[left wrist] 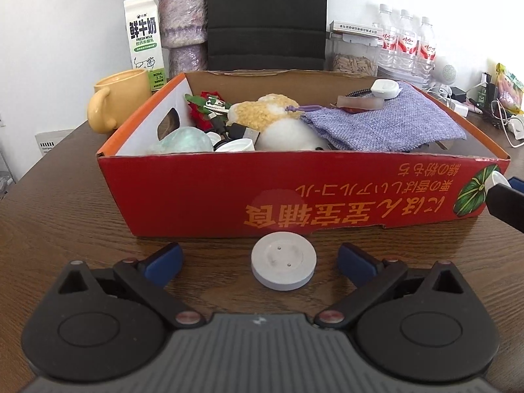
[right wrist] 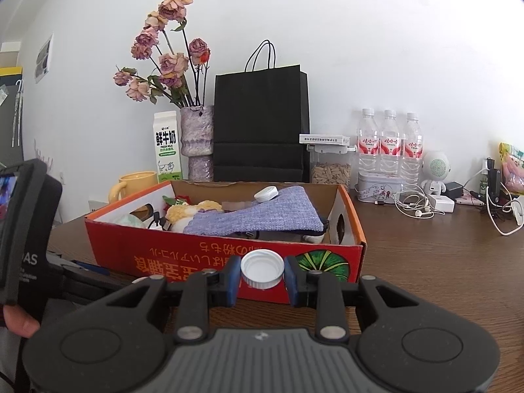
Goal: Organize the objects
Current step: 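Grasp the white round disc cap with the left tool while the right tool holds its cap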
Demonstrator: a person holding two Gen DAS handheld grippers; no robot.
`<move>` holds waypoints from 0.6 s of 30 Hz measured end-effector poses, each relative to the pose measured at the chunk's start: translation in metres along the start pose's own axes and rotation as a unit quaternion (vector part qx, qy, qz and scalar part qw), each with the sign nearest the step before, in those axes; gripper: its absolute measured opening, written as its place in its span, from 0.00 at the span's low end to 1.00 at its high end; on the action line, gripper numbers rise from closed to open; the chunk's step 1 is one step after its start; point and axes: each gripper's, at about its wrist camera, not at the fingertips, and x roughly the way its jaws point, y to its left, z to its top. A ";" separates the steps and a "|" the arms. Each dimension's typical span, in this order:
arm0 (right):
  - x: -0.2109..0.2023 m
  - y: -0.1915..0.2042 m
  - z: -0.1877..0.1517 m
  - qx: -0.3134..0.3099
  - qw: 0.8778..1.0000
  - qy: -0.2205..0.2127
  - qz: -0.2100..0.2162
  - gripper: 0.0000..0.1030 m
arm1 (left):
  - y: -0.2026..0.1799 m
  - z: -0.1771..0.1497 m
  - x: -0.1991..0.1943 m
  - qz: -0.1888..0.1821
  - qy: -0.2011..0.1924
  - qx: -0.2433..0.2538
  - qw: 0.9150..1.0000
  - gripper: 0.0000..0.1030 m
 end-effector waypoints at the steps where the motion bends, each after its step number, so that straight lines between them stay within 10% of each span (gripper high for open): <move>1: 0.000 0.000 0.000 -0.001 1.000 0.000 0.000 0.27 | 0.000 0.000 0.000 0.000 0.000 -0.001 1.000 1.00; 13: 0.001 0.003 -0.001 -0.007 1.000 0.006 -0.002 0.27 | 0.000 -0.001 0.000 -0.001 0.000 -0.001 1.000 0.99; 15: 0.002 0.003 -0.002 -0.009 1.000 0.007 -0.003 0.27 | -0.001 -0.002 -0.004 -0.013 -0.008 0.005 1.000 0.86; 17: 0.002 0.003 -0.002 -0.009 1.000 0.007 -0.003 0.27 | -0.003 -0.003 -0.011 -0.025 -0.020 0.013 0.999 0.44; 18: 0.002 0.004 -0.002 -0.010 1.000 0.008 -0.003 0.27 | -0.004 -0.005 -0.014 -0.034 -0.023 0.014 0.999 0.39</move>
